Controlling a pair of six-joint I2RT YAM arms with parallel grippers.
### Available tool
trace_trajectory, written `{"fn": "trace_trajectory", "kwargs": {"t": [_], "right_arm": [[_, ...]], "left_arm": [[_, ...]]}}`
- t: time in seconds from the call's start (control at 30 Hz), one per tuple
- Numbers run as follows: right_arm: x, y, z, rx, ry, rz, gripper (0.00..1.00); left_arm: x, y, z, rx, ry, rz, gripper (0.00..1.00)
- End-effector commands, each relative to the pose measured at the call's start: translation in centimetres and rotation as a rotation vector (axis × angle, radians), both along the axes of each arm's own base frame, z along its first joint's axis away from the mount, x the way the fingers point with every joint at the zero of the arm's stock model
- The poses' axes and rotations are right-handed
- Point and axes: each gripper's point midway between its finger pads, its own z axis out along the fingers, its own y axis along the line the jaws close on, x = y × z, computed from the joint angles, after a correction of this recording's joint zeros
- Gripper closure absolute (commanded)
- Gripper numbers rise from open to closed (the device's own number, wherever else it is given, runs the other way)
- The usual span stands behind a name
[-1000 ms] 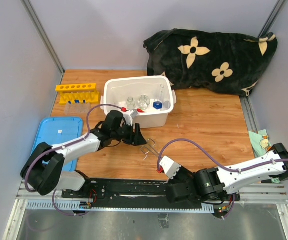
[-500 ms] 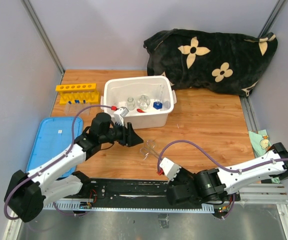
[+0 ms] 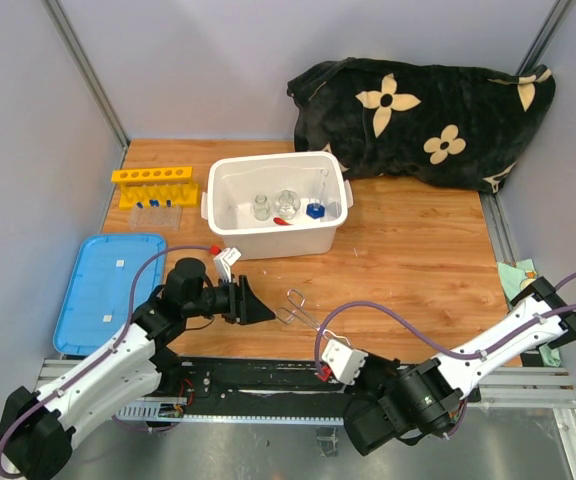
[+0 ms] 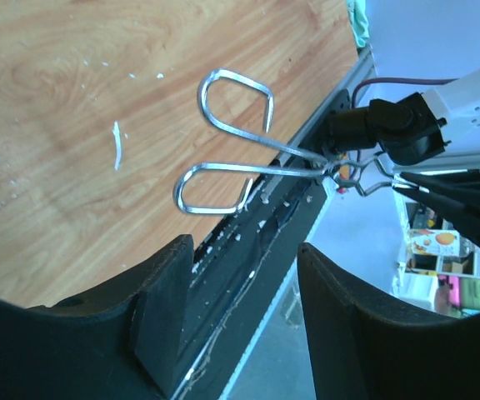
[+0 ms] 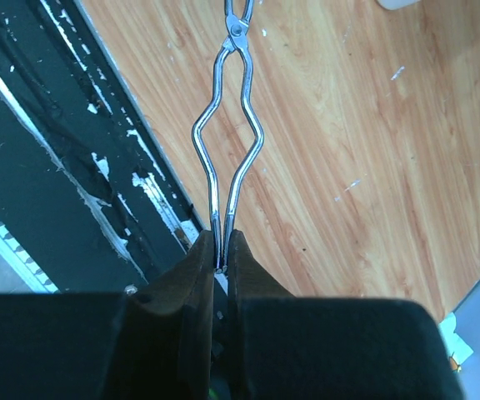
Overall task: Organize the chemistry lab equipment
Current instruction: Pick up the chemistry item at the center of the board.
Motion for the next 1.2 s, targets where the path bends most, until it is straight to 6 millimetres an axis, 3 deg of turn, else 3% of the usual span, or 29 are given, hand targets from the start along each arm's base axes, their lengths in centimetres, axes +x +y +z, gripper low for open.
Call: {"fn": "trace_trajectory", "kwargs": {"t": [0.0, 0.13, 0.47, 0.83, 1.17], "right_arm": [[1.0, -0.6, 2.1, 0.082, -0.089, -0.053, 0.99], [0.5, -0.5, 2.5, 0.102, -0.109, -0.037, 0.99], [-0.7, 0.4, 3.1, 0.134, -0.114, 0.015, 0.99], [-1.1, 0.9, 3.0, 0.165, -0.096, 0.039, 0.99], [-0.9, 0.7, 3.0, 0.172, -0.101, 0.030, 0.99]], "left_arm": [[-1.6, -0.1, 0.6, -0.067, 0.053, -0.032, 0.43], [-2.3, -0.2, -0.2, -0.098, 0.084, -0.042, 0.43], [-1.3, -0.8, -1.4, -0.143, 0.087, -0.013, 0.43], [0.3, -1.8, 1.5, -0.248, 0.024, 0.010, 0.52], [-0.4, -1.9, 1.3, -0.253, 0.055, -0.023, 0.66]]}}
